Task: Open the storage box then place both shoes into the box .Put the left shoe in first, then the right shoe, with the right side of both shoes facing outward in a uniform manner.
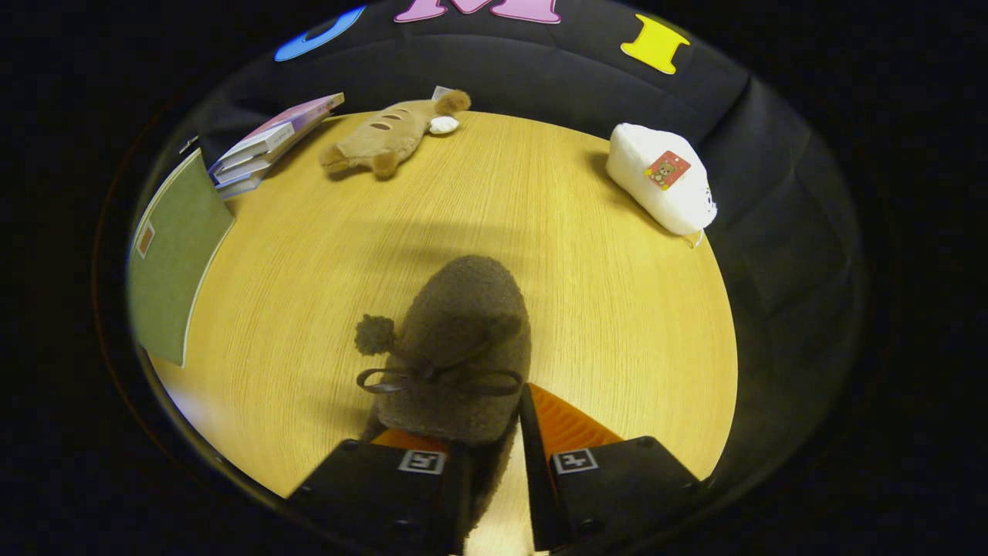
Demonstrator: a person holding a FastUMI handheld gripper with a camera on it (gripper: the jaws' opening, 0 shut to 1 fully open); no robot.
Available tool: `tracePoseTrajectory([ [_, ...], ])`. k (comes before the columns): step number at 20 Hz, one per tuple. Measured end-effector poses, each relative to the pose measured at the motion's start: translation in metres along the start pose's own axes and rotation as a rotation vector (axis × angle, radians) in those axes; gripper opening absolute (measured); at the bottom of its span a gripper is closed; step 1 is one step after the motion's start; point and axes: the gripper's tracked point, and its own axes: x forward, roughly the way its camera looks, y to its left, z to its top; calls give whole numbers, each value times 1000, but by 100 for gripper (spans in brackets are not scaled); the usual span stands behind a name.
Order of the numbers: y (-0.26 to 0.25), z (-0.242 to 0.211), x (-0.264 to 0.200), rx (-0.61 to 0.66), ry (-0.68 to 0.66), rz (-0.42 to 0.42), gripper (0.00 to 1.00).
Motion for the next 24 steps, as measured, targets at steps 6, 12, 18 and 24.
tracePoseTrajectory([
  [6, -2, 9, -32, 103, -33, -9, 5],
  [12, 38, 61, -124, 148, -124, 60, 5],
  [18, 137, 134, -203, 132, -196, 210, 5],
  [24, 251, 192, -243, 150, -208, 332, 5],
])
